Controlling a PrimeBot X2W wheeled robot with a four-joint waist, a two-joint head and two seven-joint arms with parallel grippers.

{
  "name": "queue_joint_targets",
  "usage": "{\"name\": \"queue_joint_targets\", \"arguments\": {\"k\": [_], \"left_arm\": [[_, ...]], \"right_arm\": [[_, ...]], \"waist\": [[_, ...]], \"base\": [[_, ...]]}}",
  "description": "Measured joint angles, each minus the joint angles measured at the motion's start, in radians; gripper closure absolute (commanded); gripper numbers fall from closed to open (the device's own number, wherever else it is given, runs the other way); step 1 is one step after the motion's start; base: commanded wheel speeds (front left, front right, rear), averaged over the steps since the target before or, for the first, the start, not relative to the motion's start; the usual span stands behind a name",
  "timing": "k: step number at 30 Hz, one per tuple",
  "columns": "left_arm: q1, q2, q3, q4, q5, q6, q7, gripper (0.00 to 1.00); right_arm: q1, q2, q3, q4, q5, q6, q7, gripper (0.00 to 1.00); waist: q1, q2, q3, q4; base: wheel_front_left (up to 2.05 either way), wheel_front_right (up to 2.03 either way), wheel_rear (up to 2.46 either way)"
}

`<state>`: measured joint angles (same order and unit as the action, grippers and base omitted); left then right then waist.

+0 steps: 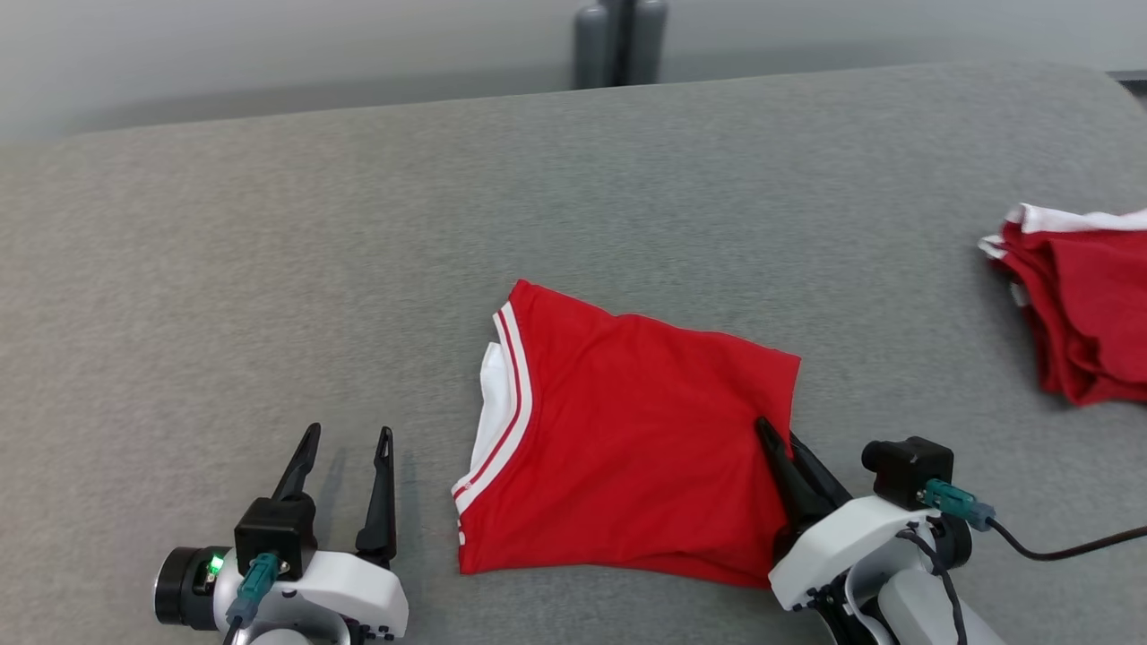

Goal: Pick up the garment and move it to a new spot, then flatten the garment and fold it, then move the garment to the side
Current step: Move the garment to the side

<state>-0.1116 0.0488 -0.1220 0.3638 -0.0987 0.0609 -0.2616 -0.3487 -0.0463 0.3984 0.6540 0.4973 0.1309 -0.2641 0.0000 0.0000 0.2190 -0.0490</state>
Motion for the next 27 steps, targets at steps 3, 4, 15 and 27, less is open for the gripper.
{"name": "queue_joint_targets", "arguments": {"k": [3, 4, 15, 27], "left_arm": [[-0.008, 0.0, 0.004, 0.001, 0.011, -0.011, 0.0, 0.0], [-0.014, 0.0, 0.004, 0.001, 0.013, -0.015, 0.0, 0.0], [-0.022, 0.004, 0.028, 0.005, 0.05, -0.04, 0.0, 0.0], [-0.058, 0.006, 0.019, 0.009, 0.072, -0.057, 0.0, 0.0]], "right_arm": [[0.02, 0.0, -0.02, -0.013, 0.003, 0.0, 0.0, 1.0], [0.025, 0.0, -0.029, -0.018, 0.005, 0.0, 0.0, 1.0], [0.051, -0.002, -0.037, -0.06, 0.042, 0.0, 0.0, 1.0], [-0.033, -0.002, -0.031, -0.099, -0.026, 0.0, 0.0, 1.0]], "waist": [[0.0, 0.0, -0.003, -0.08], [0.0, 0.0, -0.004, -0.106], [0.0, 0.0, 0.0, -0.396], [0.0, 0.0, 0.038, -0.48]], "base": [[0.0, 0.0, 0.0], [0.0, 0.0, 0.0], [0.0, 0.0, 0.0], [0.0, 0.0, 0.0]]}}
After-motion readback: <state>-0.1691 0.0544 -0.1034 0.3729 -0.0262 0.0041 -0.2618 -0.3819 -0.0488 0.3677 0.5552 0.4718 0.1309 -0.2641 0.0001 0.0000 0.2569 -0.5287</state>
